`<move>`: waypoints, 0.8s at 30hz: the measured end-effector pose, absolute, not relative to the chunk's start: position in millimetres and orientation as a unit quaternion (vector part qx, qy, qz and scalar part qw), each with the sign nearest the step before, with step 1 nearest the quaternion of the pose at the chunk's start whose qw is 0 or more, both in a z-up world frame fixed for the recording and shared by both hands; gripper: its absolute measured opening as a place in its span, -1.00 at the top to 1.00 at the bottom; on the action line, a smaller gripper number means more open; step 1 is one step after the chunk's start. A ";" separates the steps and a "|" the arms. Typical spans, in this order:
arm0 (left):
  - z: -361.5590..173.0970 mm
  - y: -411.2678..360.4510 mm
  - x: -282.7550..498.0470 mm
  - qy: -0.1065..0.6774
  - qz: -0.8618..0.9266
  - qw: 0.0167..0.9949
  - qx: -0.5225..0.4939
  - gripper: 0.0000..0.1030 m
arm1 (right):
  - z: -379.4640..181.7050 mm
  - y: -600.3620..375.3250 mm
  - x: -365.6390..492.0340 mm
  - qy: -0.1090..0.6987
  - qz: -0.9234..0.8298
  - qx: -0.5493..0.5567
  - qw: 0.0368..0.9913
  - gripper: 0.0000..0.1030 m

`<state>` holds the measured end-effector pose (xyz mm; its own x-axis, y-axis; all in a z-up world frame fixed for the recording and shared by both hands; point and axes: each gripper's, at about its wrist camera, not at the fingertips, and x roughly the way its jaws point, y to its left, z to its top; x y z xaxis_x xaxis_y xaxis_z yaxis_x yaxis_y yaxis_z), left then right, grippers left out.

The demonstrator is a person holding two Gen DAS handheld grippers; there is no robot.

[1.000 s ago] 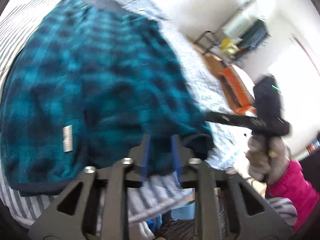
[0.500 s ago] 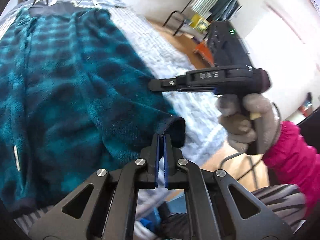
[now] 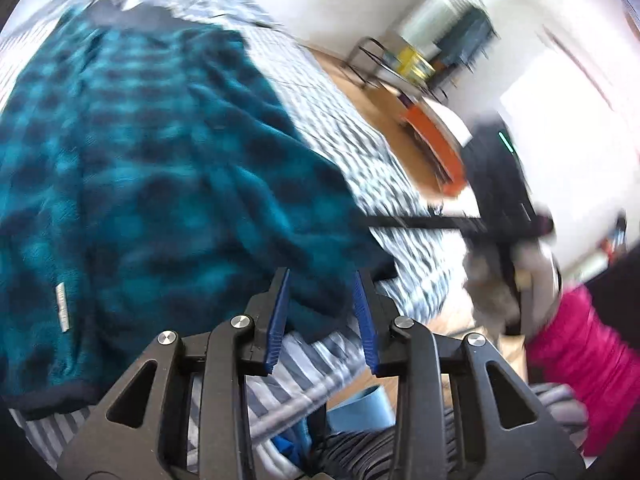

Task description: Fold large clothes

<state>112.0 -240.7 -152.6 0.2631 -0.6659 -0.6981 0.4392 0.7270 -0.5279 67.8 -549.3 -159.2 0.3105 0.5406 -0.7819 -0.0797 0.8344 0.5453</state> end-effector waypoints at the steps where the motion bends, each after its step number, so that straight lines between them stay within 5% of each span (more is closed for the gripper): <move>1: -158.2 -237.3 119.8 0.506 -0.338 0.784 -0.127 0.38 | -159.7 -550.5 63.7 0.554 0.205 0.214 0.778 0.38; 7: -197.9 -246.1 151.2 0.557 -0.325 0.737 -0.202 0.30 | -173.3 -537.2 48.2 0.570 0.221 0.211 0.763 0.66; 8: -200.5 -249.5 153.3 0.557 -0.333 0.730 -0.213 0.51 | -174.2 -535.7 48.4 0.570 0.222 0.213 0.762 0.74; 9: -199.6 -254.7 155.5 0.557 -0.336 0.731 -0.206 1.00 | -173.1 -534.2 48.5 0.568 0.225 0.217 0.761 0.80; 14: -176.5 -245.4 150.1 0.532 -0.317 0.762 -0.185 1.00 | -156.8 -529.7 43.4 0.550 0.238 0.209 0.773 0.96; 20: -194.0 -224.5 156.2 0.544 -0.289 0.761 -0.204 1.00 | -184.4 -522.0 43.6 0.584 0.211 0.180 0.763 0.83; 24: -194.0 -222.4 176.8 0.539 -0.275 0.761 -0.235 0.24 | -167.5 -519.7 36.5 0.566 0.185 0.145 0.790 0.65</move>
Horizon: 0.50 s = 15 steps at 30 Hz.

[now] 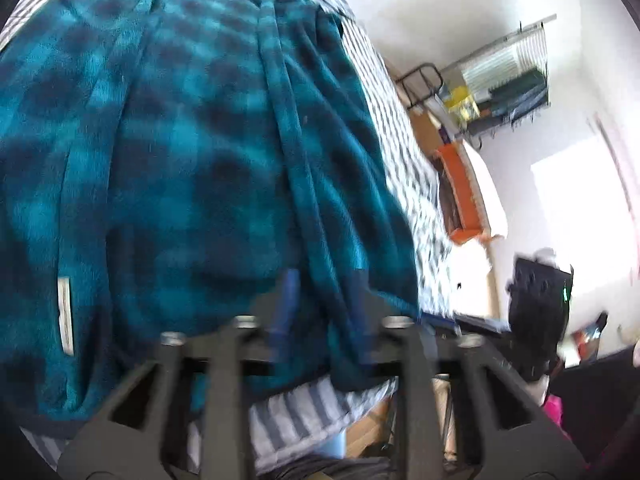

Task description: Fold large clothes

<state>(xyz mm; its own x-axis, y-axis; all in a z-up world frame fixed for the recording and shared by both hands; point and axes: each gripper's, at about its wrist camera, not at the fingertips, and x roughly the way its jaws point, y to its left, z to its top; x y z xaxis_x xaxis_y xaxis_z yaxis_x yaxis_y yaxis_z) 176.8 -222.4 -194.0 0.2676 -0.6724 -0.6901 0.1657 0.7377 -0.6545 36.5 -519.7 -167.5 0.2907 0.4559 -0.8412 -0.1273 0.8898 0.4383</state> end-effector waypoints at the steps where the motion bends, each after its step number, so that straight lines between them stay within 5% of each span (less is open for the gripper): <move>1: -193.3 -222.9 180.7 0.536 -0.275 0.761 -0.239 0.24 | -159.6 -521.0 32.7 0.559 0.179 0.130 0.799 0.60; 5: -201.9 -240.2 204.0 0.550 -0.291 0.742 -0.248 0.24 | -132.2 -513.0 31.3 0.515 0.190 0.102 0.830 0.59; 7: -207.7 -250.1 208.7 0.560 -0.289 0.739 -0.239 0.64 | -131.0 -510.0 36.2 0.512 0.198 0.105 0.829 0.59; 8: -209.8 -254.5 208.1 0.564 -0.294 0.735 -0.235 1.00 | -132.0 -509.0 39.3 0.513 0.194 0.103 0.830 0.59; 15: -193.9 -234.2 200.4 0.533 -0.255 0.777 -0.216 1.00 | -175.4 -502.7 50.0 0.559 0.195 0.089 0.801 0.59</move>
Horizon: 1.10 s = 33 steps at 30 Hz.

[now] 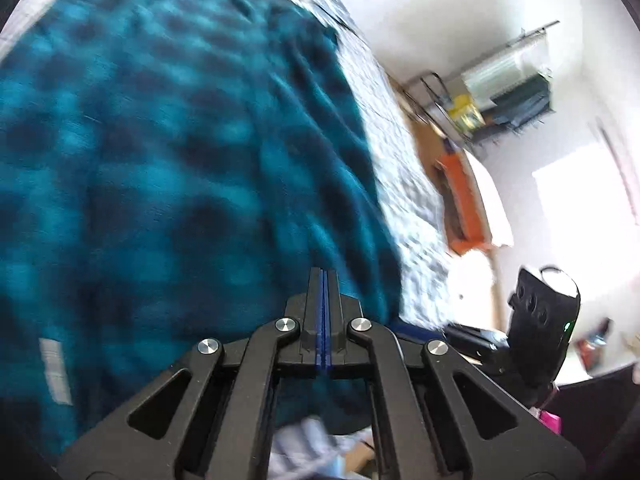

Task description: Fold large clothes

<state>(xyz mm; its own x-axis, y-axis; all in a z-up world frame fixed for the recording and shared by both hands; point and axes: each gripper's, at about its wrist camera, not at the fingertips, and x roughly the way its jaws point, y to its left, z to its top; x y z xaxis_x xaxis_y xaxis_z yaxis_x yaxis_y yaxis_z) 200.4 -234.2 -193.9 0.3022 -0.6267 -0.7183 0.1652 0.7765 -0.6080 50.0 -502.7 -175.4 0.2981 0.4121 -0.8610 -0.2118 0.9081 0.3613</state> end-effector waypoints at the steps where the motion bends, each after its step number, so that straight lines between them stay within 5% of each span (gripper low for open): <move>1: -198.1 -229.5 202.2 0.536 -0.251 0.776 -0.217 1.00 | -180.5 -501.5 53.5 0.564 0.193 0.091 0.798 0.59; 5: -212.1 -222.3 206.8 0.555 -0.267 0.739 -0.271 0.89 | -178.3 -503.2 48.2 0.553 0.201 0.113 0.801 0.50; 8: -212.9 -233.7 209.8 0.560 -0.273 0.734 -0.270 -0.03 | -172.3 -505.4 43.6 0.550 0.204 0.111 0.803 0.50; 9: -213.8 -237.1 210.8 0.560 -0.272 0.734 -0.272 -0.03 | -170.9 -505.7 42.4 0.550 0.204 0.110 0.803 0.50; 13: -226.4 -250.4 211.0 0.587 -0.262 0.718 -0.268 0.15 | -166.1 -508.0 36.8 0.545 0.208 0.123 0.803 0.50; 15: -232.5 -256.3 207.4 0.597 -0.267 0.707 -0.269 0.69 | -164.5 -511.7 35.5 0.544 0.213 0.135 0.800 0.49; 17: -235.9 -262.4 202.3 0.603 -0.277 0.700 -0.262 0.99 | -165.2 -512.7 35.6 0.546 0.213 0.133 0.799 0.49; 33: -185.5 -216.9 158.7 0.527 -0.238 0.790 -0.203 1.00 | -174.3 -508.9 32.9 0.557 0.206 0.112 0.797 0.52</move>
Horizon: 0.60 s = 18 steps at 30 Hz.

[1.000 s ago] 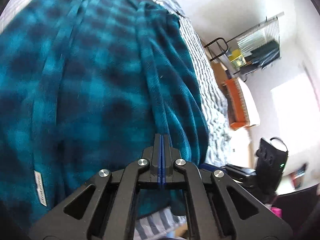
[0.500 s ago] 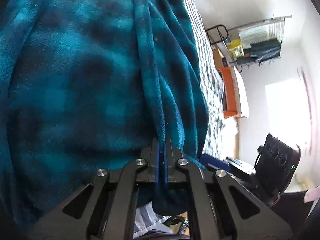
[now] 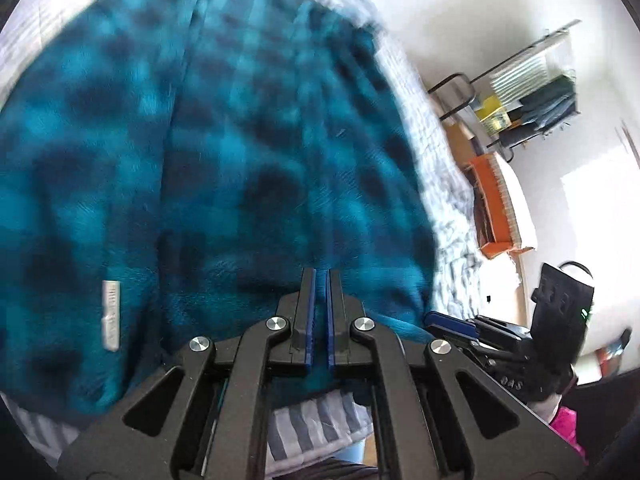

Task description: Fold large clothes

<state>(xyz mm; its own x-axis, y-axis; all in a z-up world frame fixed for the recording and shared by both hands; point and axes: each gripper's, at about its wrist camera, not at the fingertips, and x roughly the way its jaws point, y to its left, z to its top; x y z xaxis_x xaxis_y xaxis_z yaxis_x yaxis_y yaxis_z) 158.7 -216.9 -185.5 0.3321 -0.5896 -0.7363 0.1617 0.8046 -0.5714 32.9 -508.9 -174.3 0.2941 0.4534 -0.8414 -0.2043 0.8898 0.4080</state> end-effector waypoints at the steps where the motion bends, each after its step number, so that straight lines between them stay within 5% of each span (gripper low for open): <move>1: -178.4 -222.0 153.1 0.517 -0.256 0.793 -0.196 1.00 | -171.0 -513.0 30.6 0.553 0.207 0.119 0.798 0.52; 4: -170.7 -251.0 136.1 0.514 -0.326 0.778 -0.160 1.00 | -162.9 -526.5 28.1 0.536 0.204 0.145 0.806 0.49; 10: -210.4 -288.6 122.9 0.560 -0.359 0.738 -0.109 1.00 | -177.0 -551.1 40.0 0.531 0.166 0.196 0.807 -0.10; 15: -227.2 -284.8 118.1 0.572 -0.352 0.735 -0.099 1.00 | -200.5 -548.5 50.5 0.540 0.180 0.238 0.787 -0.10; 16: -222.5 -280.8 116.4 0.570 -0.354 0.734 -0.105 1.00 | -203.0 -544.8 52.3 0.542 0.182 0.234 0.786 -0.05; 18: -205.4 -273.8 114.8 0.554 -0.356 0.745 -0.108 1.00 | -203.5 -538.8 55.0 0.544 0.192 0.228 0.784 0.55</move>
